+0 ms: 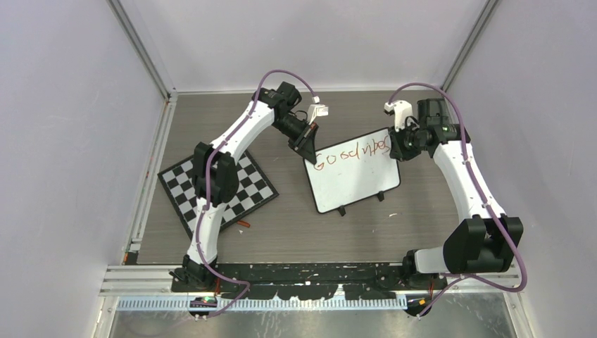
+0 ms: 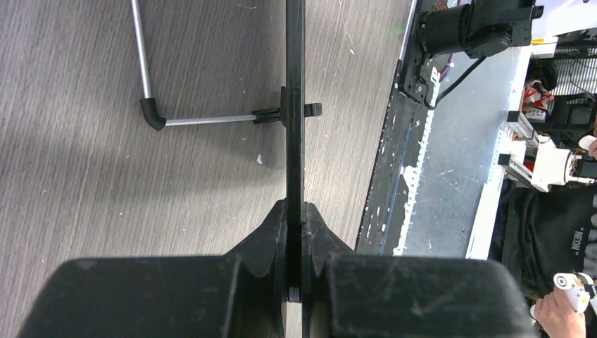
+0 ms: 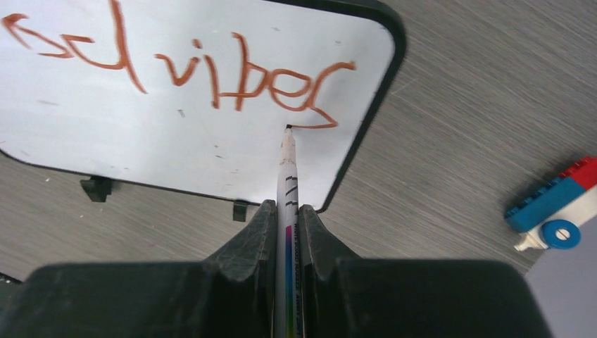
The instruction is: Write a sentence on the whiteboard
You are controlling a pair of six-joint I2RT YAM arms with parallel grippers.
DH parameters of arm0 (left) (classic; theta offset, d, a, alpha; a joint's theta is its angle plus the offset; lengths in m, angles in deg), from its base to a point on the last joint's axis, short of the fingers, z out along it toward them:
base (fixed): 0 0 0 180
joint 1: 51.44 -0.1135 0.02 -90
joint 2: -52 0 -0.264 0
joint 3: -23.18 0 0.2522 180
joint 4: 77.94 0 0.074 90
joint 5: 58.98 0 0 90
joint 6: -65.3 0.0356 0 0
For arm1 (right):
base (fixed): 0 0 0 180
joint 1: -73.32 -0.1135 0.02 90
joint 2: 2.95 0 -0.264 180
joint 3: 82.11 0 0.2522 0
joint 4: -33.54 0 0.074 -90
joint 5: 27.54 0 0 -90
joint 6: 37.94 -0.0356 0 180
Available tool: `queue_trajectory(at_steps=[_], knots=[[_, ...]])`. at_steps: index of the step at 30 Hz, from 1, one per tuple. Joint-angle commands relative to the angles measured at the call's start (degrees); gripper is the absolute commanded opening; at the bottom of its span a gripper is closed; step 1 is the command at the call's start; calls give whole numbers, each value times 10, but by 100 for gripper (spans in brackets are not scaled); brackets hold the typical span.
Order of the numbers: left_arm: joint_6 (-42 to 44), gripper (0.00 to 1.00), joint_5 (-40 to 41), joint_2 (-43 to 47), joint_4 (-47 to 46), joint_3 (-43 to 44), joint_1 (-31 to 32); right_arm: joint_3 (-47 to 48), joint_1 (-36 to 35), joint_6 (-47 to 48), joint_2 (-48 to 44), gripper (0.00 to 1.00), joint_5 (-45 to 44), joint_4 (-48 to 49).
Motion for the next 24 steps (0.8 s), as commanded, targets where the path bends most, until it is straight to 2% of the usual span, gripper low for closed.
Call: queue_trajectory(at_steps=[1, 7, 8, 12, 15, 18, 24], knots=[[15, 0, 7, -5, 16, -11, 12, 23, -17, -2, 5, 0, 31, -4], [10, 1, 3, 0, 13, -12, 12, 43, -17, -3, -5, 0, 60, -25], [6, 4, 2, 1, 11, -12, 12, 46, -18, 0, -9, 0, 68, -32], [-3, 31, -6, 11, 7, -8, 10, 63, -17, 8, -23, 0, 110, -74], [-11, 47, -12, 26, -2, -11, 5, 71, -17, 7, -31, 0, 144, -100], [-23, 55, -15, 50, -19, -28, -4, 69, -29, -3, -40, 0, 157, -112], [-55, 56, -30, 127, -96, -143, -40, 28, -93, -53, -73, 0, 133, -78]])
